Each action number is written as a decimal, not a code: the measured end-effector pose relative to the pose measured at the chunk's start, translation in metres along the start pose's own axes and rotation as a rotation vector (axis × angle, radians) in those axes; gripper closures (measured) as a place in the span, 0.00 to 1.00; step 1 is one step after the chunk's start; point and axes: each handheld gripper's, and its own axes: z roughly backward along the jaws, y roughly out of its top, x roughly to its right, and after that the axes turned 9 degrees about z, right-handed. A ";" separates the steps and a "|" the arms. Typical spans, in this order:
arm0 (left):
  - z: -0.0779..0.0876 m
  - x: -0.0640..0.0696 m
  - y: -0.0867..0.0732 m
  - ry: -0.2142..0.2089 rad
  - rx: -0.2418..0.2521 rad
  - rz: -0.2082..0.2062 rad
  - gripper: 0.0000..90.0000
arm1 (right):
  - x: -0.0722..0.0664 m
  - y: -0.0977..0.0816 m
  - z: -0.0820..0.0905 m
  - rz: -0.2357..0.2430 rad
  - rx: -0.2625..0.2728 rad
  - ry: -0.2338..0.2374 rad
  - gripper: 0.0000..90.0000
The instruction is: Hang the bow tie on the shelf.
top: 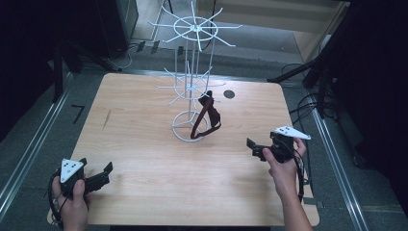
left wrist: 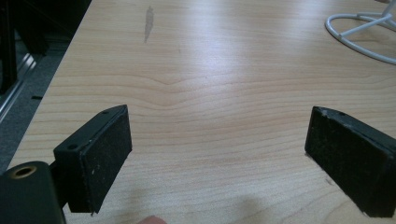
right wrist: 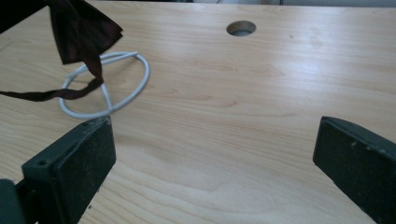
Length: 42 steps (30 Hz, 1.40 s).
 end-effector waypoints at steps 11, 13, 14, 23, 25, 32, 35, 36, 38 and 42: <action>0.000 0.000 0.000 0.000 0.007 0.005 0.09 | 0.017 -0.029 0.013 -0.034 -0.004 -0.023 0.00; 0.000 0.000 0.000 0.001 0.009 0.006 0.09 | 0.019 -0.034 0.015 -0.037 -0.009 -0.031 0.00; 0.000 0.000 0.000 0.000 0.008 0.005 0.09 | 0.020 -0.037 0.016 -0.042 -0.012 -0.034 0.00; 0.001 0.000 -0.001 -0.001 0.011 0.006 0.09 | 0.037 -0.067 0.029 -0.082 -0.008 -0.069 0.00; 0.001 0.000 -0.001 -0.001 0.009 0.005 0.09 | 0.040 -0.073 0.032 -0.091 -0.006 -0.072 0.00; 0.001 0.000 -0.001 -0.002 0.008 0.003 0.09 | 0.051 -0.091 0.051 -0.106 -0.001 -0.092 0.00; 0.001 0.000 -0.001 0.000 0.009 -0.001 0.09 | 0.055 -0.099 0.059 -0.102 0.000 -0.103 0.00; 0.001 0.000 -0.001 0.000 0.009 0.000 0.09 | 0.056 -0.102 0.062 -0.104 0.000 -0.108 0.00; 0.002 0.000 -0.001 -0.001 0.009 -0.001 0.09 | 0.058 -0.108 0.068 -0.106 0.000 -0.112 0.00; 0.001 0.000 -0.001 -0.006 0.005 -0.001 0.09 | 0.061 -0.119 0.077 -0.117 0.012 -0.125 0.02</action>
